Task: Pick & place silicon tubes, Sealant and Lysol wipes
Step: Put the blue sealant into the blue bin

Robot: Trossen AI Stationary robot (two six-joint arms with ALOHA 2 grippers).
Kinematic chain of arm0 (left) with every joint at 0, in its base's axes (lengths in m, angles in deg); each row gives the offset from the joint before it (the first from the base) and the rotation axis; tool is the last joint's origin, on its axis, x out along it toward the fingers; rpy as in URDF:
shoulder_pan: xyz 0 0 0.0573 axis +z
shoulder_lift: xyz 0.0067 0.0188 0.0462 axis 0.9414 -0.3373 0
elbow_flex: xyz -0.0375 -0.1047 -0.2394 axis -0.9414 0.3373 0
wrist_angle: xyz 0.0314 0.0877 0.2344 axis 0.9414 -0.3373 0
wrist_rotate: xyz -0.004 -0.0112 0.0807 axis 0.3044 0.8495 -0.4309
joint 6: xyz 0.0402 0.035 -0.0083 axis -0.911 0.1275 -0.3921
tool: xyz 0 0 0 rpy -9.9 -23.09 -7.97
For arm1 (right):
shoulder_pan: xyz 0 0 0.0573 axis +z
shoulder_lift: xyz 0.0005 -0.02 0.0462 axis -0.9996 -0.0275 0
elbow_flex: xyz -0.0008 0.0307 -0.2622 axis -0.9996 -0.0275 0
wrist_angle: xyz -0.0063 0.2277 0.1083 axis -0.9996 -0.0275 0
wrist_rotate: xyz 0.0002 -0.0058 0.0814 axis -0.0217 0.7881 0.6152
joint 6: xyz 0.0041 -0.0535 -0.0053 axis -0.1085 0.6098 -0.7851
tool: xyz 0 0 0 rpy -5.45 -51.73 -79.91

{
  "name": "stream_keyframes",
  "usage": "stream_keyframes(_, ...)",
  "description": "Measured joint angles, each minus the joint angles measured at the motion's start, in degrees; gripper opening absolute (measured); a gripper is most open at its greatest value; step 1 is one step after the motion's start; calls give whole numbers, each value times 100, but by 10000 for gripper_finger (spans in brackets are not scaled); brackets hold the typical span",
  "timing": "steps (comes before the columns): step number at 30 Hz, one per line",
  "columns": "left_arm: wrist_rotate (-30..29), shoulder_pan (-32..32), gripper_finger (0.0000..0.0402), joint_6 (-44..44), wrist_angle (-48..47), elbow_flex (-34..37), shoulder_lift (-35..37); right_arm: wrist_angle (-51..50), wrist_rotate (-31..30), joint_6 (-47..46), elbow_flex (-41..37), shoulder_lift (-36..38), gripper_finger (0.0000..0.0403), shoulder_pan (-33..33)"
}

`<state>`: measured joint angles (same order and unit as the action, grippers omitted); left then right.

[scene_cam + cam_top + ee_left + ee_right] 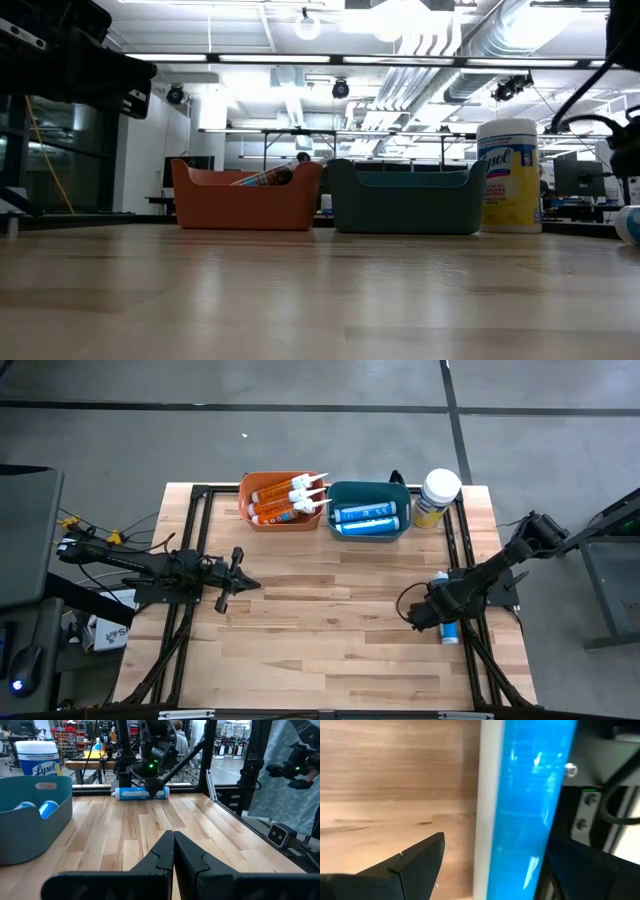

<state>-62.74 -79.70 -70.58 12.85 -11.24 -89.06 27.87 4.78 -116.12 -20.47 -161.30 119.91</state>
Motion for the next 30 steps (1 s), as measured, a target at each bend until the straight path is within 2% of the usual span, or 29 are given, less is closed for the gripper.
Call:
stream_keyframes(12,73,0,0,0,-17,0,1,674,23,-236,-598,22,342,4)
stream_keyframes(30,69,1,0,0,-13,0,0,826,0,-421,-627,9,341,-179)
